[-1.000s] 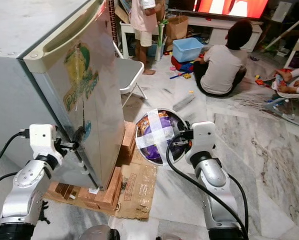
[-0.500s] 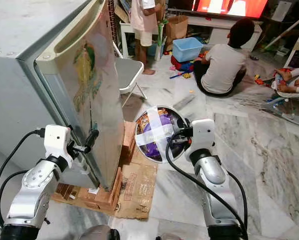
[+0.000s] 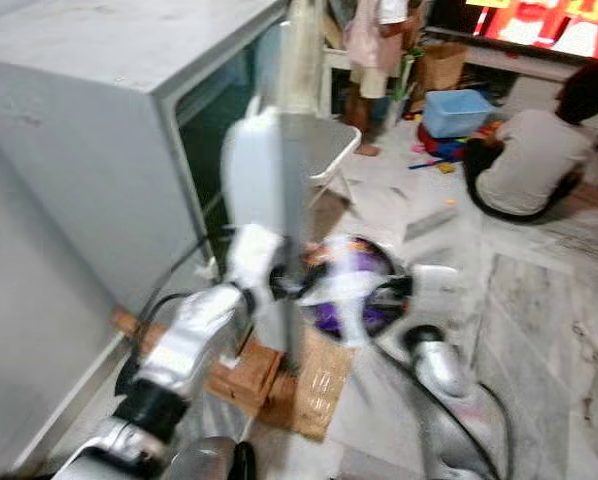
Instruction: Restocking fridge
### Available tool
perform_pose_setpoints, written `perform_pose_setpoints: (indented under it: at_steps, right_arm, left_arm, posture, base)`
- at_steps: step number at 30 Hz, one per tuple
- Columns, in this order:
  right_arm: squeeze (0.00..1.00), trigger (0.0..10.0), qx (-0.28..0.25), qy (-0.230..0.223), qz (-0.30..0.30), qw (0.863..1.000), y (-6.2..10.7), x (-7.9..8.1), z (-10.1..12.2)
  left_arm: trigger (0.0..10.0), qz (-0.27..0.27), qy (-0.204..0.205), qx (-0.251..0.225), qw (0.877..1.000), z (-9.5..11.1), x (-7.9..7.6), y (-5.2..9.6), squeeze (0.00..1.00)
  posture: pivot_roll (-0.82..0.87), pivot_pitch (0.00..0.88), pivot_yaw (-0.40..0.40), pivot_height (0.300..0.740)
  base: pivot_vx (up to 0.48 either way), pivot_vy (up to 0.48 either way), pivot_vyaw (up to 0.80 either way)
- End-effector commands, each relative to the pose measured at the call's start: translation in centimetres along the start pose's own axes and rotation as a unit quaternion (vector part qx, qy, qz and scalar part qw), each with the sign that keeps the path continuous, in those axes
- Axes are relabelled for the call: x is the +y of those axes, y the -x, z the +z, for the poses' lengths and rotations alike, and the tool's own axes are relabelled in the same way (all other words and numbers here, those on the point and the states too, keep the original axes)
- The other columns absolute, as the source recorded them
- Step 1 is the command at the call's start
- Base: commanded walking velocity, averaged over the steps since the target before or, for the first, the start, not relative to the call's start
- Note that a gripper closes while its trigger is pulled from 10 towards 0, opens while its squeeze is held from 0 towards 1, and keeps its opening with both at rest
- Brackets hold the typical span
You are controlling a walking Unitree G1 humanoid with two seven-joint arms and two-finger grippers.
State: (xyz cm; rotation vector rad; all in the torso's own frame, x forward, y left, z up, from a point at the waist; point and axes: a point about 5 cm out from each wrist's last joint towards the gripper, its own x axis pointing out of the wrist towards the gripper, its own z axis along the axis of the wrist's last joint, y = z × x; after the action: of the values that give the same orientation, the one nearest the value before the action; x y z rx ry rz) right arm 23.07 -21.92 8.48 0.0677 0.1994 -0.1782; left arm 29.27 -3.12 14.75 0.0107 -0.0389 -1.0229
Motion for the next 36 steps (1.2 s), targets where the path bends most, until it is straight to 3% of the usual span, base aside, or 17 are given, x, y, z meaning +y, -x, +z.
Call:
perform_pose_setpoints:
  at_steps: [1,4,8,11,12,15,18,20,23,28,36]
  right_arm:
    - [0.00,10.0,-0.013,-0.001,-0.010,1.000,0.5,-0.1,0.8]
    - [0.00,10.0,-0.007,-0.004,-0.026,1.000,1.1,-0.4,0.7]
    - [0.00,10.0,0.006,0.002,-0.051,0.999,2.3,-0.7,0.4]
    - [0.00,10.0,0.012,0.001,-0.051,0.999,2.3,-0.5,0.2]
    - [0.00,10.0,0.014,-0.002,-0.049,0.999,2.0,-0.4,0.2]
    - [0.00,10.0,0.015,-0.004,-0.049,0.999,1.8,-0.3,0.3]
    - [0.00,10.0,0.008,-0.007,-0.041,0.999,0.7,0.2,0.9]
    - [0.00,10.0,0.004,-0.008,-0.040,0.999,0.3,0.2,1.1]
    - [0.00,10.0,-0.002,-0.008,-0.031,0.999,-0.6,0.6,1.6]
    - [0.00,10.0,-0.008,-0.010,-0.016,1.000,-1.3,1.3,1.9]
    - [0.00,10.0,-0.019,-0.009,-0.013,1.000,-2.3,1.6,2.4]
  left_arm:
    - [10.0,-0.077,-0.028,-0.038,0.996,2.2,-2.7,-1.6,0.00]
    - [10.0,-0.097,-0.047,-0.037,0.994,2.1,-3.4,-1.7,0.00]
    - [10.0,-0.036,-0.030,-0.023,0.999,-0.1,-1.8,0.6,0.00]
    - [10.0,0.032,-0.018,-0.005,0.999,-1.3,0.3,3.2,0.00]
    - [10.0,0.090,-0.031,0.005,0.995,-1.9,1.7,5.2,0.00]
    - [10.0,0.137,-0.035,0.010,0.990,-2.3,2.9,6.6,0.00]
    - [10.0,0.262,-0.034,0.031,0.964,-3.4,5.7,11.3,0.00]
    - [10.0,0.295,-0.033,0.042,0.954,-4.0,6.3,12.8,0.00]
    - [10.0,0.379,0.015,0.065,0.923,-5.4,6.8,16.5,0.00]
    - [10.0,0.402,0.026,0.066,0.913,-5.5,6.7,17.6,0.00]
    - [10.0,0.402,0.026,0.067,0.913,-5.1,6.6,17.5,0.00]
  posture:
    - [-0.05,0.000,0.027,0.740]
    - [-0.05,0.000,0.036,0.740]
    - [-0.05,0.000,0.038,0.740]
    - [-0.03,0.000,0.025,0.740]
    - [-0.02,0.000,0.021,0.740]
    - [-0.01,0.000,0.014,0.740]
    - [0.01,0.000,-0.003,0.740]
    - [0.01,0.000,-0.007,0.740]
    - [0.02,0.000,-0.026,0.740]
    - [0.03,0.000,-0.032,0.740]
    - [0.03,0.000,-0.029,0.740]
  base:
    - [0.000,0.000,0.00]
    - [0.000,0.000,0.00]
    - [0.000,0.000,0.00]
    - [0.000,0.000,0.00]
    - [0.000,0.000,0.00]
    - [0.000,0.000,0.00]
    - [0.000,0.000,0.00]
    - [0.000,0.000,0.00]
    - [0.000,0.000,0.00]
    - [0.000,-0.122,0.00]
    - [0.000,-0.370,0.00]
